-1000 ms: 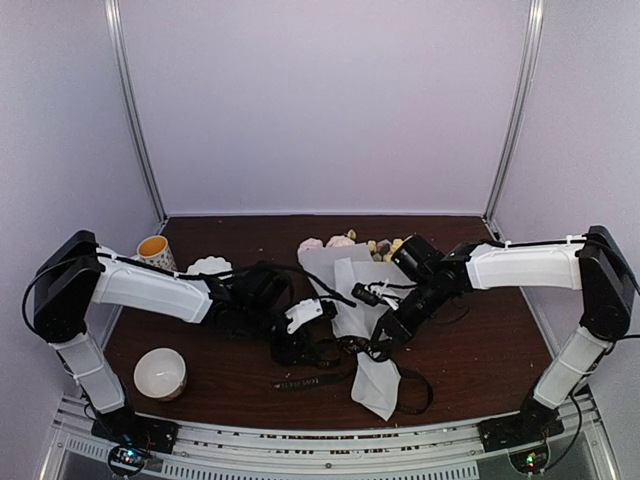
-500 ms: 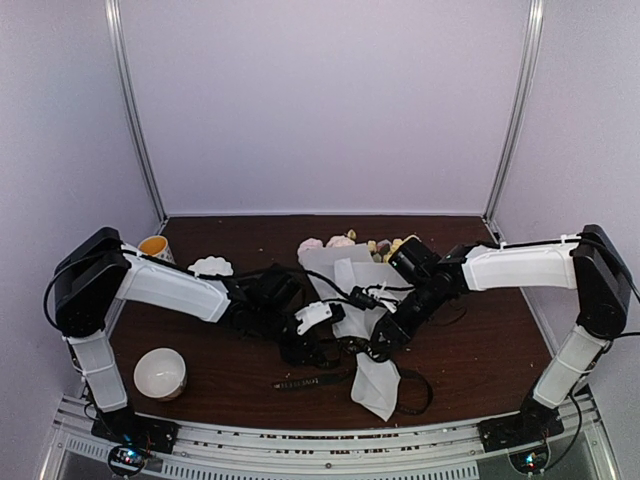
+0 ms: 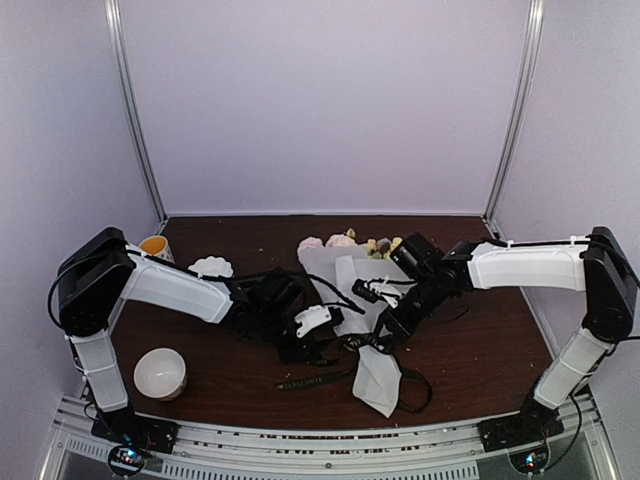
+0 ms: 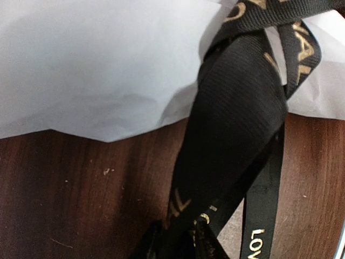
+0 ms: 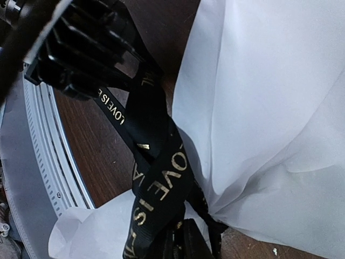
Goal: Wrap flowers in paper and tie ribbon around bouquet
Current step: Tie the half-tied ribbon around the folded bouquet.
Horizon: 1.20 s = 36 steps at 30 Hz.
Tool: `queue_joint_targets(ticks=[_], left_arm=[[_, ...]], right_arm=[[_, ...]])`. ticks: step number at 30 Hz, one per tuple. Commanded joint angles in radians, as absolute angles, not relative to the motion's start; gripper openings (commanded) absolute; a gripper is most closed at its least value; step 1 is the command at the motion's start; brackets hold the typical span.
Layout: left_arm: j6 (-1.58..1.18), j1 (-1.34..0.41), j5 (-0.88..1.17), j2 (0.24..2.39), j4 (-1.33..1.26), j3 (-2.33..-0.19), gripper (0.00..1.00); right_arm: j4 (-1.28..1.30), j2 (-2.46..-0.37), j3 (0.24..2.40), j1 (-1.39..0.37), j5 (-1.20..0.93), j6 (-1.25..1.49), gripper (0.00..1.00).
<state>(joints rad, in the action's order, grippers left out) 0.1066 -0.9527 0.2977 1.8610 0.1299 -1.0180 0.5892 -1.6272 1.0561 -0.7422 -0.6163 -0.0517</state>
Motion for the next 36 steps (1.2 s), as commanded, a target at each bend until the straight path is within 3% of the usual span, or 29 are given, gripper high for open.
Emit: queue_joint_targets(ticks=[1,5,9,11,13,14,25,36], left_arm=[[0.108,-0.959,0.288,1.870,0.117,-1.038,0.25],[0.112,-0.959,0.284,1.871,0.122,-1.041,0.26],[0.112,-0.959,0.280,1.870,0.130,-1.039,0.24],[0.110,-0.959,0.275,1.868,0.136,-1.037,0.18],[0.109,-0.959,0.269,1.862,0.139,-1.034,0.03],[0.107,-0.959,0.263,1.859,0.141,-1.033,0.00],[0.080,-0.955,0.126,1.849,0.176,-1.044,0.00],[0.001,-0.904,0.124,1.845,0.278,-1.039,0.00]], right_arm=[[0.577,-1.575,1.085,-0.744,-0.572,-0.022,0.12],[0.574,-1.591,1.087,-0.744,-0.565,-0.015,0.11],[0.574,-1.601,1.091,-0.744,-0.553,-0.014,0.00],[0.579,-1.597,1.094,-0.742,-0.528,-0.006,0.00],[0.579,-1.586,1.094,-0.737,-0.488,0.009,0.00],[0.574,-1.574,1.090,-0.733,-0.469,0.021,0.00],[0.535,-1.401,0.983,-0.696,-0.269,0.166,0.00],[0.495,-1.278,0.699,-0.537,-0.275,0.286,0.00]])
